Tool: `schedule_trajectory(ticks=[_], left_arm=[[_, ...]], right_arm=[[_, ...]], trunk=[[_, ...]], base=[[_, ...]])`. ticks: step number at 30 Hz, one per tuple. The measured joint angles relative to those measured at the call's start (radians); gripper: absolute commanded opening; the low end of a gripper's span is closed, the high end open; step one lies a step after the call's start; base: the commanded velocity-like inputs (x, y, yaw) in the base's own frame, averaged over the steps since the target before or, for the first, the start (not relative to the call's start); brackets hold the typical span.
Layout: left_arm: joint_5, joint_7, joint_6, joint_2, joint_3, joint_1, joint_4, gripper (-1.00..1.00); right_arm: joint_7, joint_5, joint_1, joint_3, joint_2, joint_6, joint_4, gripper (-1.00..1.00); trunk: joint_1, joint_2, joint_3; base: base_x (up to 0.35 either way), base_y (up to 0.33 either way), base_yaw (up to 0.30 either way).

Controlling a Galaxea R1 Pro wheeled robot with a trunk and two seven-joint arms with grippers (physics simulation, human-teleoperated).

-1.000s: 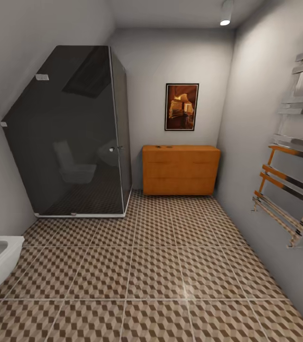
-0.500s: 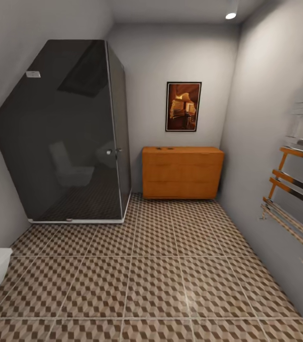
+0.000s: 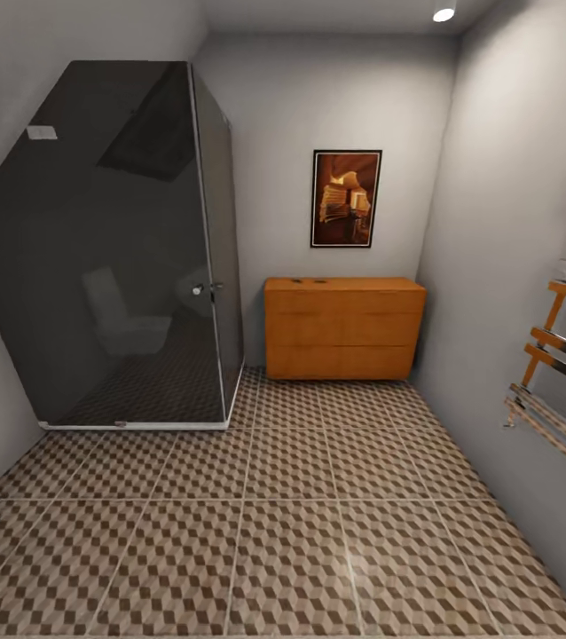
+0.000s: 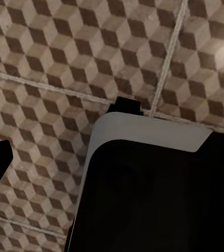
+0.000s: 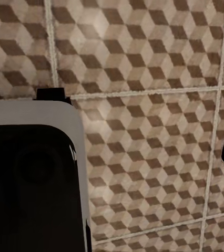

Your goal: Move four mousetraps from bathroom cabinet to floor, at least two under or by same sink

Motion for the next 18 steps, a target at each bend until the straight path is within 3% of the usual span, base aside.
schedule_trajectory(ticks=[18], left_arm=[[0.0, 0.0, 0.0, -0.002, 0.0, 0.0, 0.0, 1.0]], right_arm=[[0.0, -0.001, 0.0, -0.001, 0.0, -0.001, 0.0, 1.0]], trunk=[[0.0, 0.0, 0.0]], base=[[0.324, 0.0, 0.0]])
